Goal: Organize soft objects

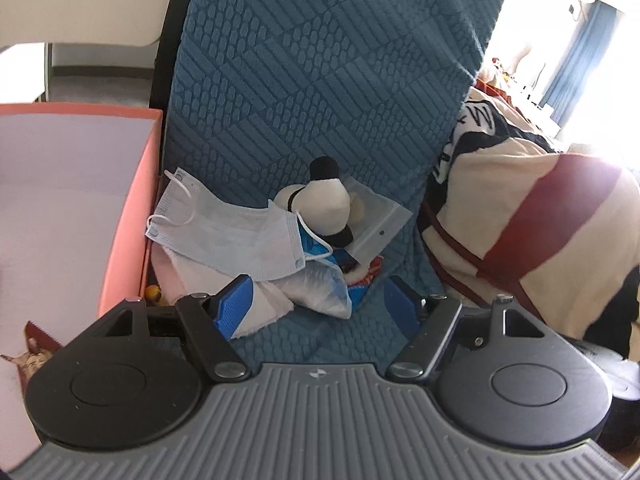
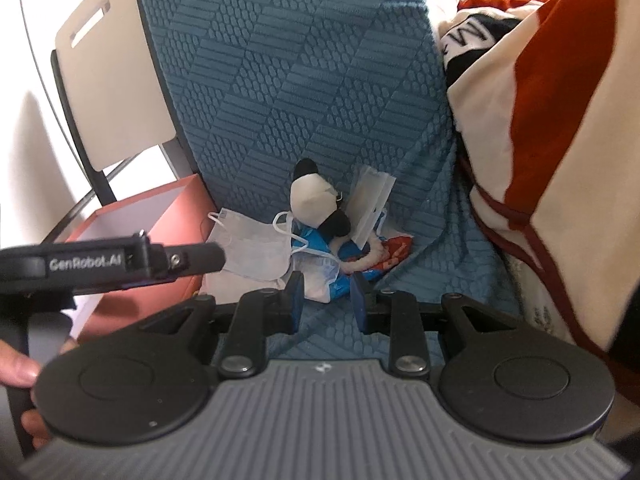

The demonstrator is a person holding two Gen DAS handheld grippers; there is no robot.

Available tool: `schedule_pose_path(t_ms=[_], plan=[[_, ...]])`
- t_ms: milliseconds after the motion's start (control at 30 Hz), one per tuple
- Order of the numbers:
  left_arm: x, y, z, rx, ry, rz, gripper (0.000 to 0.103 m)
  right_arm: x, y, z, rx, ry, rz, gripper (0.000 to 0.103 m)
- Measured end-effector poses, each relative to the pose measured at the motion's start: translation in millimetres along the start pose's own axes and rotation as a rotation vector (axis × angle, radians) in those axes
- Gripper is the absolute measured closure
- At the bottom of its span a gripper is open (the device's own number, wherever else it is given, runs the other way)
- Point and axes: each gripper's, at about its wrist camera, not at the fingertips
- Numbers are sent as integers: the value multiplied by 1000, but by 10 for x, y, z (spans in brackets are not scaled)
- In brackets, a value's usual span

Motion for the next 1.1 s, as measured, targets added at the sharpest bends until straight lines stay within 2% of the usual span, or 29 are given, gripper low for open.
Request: schedule_pose_path(t_ms=[400, 433, 467, 533, 900, 933, 1000, 1033, 1100], plan=[[-180, 185, 591, 33, 63, -66, 43, -90, -57, 576, -23, 103, 0, 73], [-194, 196, 630, 34, 65, -73, 43, -93, -49, 624, -30, 115, -3, 73], [-208, 211, 671, 38, 63, -81, 43, -96, -41, 669, -45, 128, -3, 65], [-239, 262, 747, 66, 46, -116, 43, -105, -17, 760, -77, 156, -3, 58], [-330, 485, 1129, 47, 69, -207, 44, -146, 122, 1157, -81, 203, -32, 59], [-326, 488, 1141, 44, 73, -206, 47, -143, 132, 1186, -80, 207, -38, 59], [-321, 487, 1159, 45, 85, -201, 62, -131, 152, 1267, -73, 218, -51, 58], [-316, 486, 1165, 47, 89, -200, 66, -121, 167, 1302, -73, 226, -57, 58], [-301, 484, 1186, 39, 100, -185, 88, -104, 201, 1365, -73, 240, -69, 58]])
Point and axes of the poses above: each gripper's, at about its wrist camera, not at the fingertips, and z roughly the way its jaws point, y to its left, x to its underside, and after that the axes turned 10 degrees about x, right-handed
